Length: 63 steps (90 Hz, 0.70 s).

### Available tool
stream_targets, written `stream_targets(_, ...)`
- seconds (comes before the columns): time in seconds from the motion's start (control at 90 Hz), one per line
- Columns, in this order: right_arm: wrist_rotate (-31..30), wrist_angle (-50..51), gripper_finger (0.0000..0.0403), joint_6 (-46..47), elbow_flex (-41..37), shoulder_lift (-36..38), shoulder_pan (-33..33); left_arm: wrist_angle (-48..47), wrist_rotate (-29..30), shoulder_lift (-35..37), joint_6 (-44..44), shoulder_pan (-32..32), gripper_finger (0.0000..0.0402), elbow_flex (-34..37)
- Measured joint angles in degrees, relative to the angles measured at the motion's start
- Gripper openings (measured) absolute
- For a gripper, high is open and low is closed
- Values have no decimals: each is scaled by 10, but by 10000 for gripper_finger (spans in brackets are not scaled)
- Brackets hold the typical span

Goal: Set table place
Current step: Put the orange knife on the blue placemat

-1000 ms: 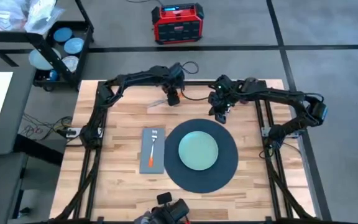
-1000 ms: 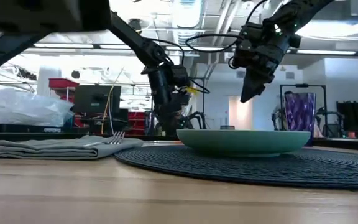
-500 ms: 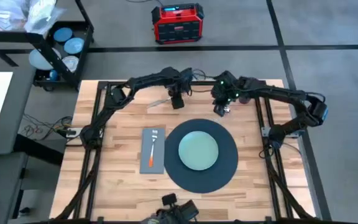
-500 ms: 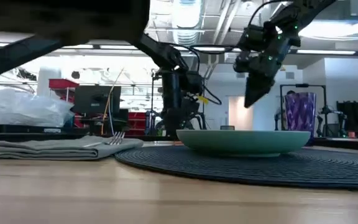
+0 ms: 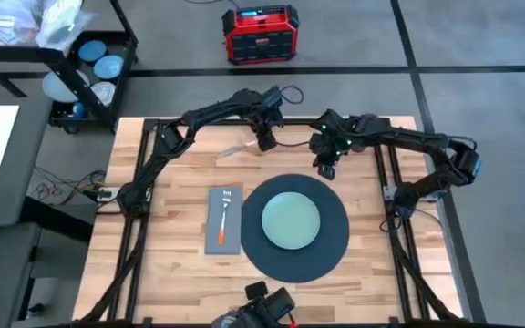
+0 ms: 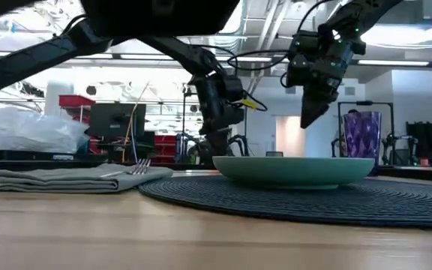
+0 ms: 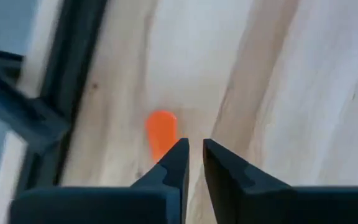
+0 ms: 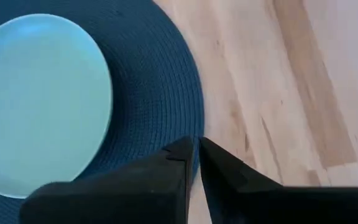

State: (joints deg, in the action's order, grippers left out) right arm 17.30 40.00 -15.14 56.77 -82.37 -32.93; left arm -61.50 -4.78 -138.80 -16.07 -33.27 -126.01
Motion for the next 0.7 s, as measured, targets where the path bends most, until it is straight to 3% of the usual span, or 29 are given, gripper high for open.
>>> stream_targets(0.289,4,3,21,-2,0,0,14,42,8,0,-3,-9,41,43)
stream_targets(0.411,8,3,21,-4,0,0,19,59,-22,0,11,-21,41,54)
stream_targets(0.533,9,3,21,-4,0,0,27,62,-7,1,16,-29,41,68)
stream_targets(0.7,9,3,21,-4,0,0,45,58,-33,2,22,-34,41,76)
